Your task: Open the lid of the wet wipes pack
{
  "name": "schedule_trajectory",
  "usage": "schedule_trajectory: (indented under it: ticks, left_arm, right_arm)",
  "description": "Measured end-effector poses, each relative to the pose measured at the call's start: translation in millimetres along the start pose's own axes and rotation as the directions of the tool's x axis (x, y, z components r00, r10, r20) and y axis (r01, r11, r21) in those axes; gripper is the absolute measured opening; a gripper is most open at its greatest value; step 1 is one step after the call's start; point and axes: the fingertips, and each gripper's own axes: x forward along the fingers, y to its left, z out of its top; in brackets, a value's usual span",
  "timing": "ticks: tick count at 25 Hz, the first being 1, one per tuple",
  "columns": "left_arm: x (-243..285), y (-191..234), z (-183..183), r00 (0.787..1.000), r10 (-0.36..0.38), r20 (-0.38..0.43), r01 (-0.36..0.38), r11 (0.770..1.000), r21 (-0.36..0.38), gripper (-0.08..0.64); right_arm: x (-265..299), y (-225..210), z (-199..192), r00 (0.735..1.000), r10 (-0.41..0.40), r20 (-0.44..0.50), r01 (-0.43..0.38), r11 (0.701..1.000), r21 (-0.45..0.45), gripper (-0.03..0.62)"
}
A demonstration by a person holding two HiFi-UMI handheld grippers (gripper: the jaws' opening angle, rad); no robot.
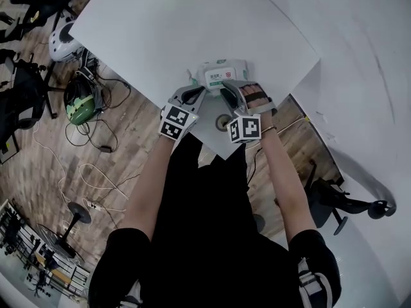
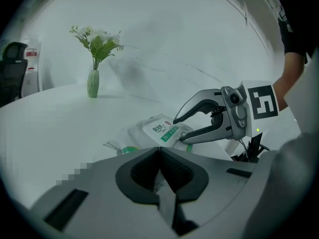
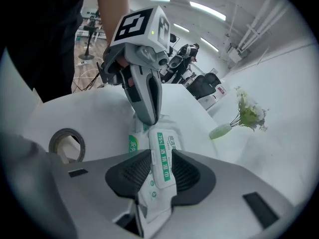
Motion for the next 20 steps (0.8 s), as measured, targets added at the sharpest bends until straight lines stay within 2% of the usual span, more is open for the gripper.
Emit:
schedule_trajectory:
  ticks: [3,5,8,12,20]
  left_arm:
    - [0,-1,0,1.0,0.0,-0.005,0.0,1.0,0.01,0.023]
    - [-1,0,1,1.0,0.008,-0.003,-0.008,1.0,0.027,0.023]
    - [-2,0,0,1.0,0.023,0.004,-0.023,0.999,0.034,0.023]
    - [-2,-1,-1,1.0,0.023,0.008,-0.024,0.999,0.038,0.023]
    - [-4,-1,-1,0.999,0.044,0.011,-0.044,0.998,0.04,0.023]
  right_arm:
    - [2,6,-1,0.999,0.039,-0.02,-0.04,0.997,-0.06,0.129]
    - [6,13,-1,0.996,0.072,-0.046,-0.078,0.989,-0.124,0.079]
    - [9,17,-1,0.994,0.078,-0.072,-0.091,0.976,-0.197,0.069]
    - [6,15,-1,0.995,0.065,-0.07,-0.075,0.984,-0.161,0.057]
    - [3,12,4,0.995,0.063,-0.081,-0.075,0.986,-0.147,0.044]
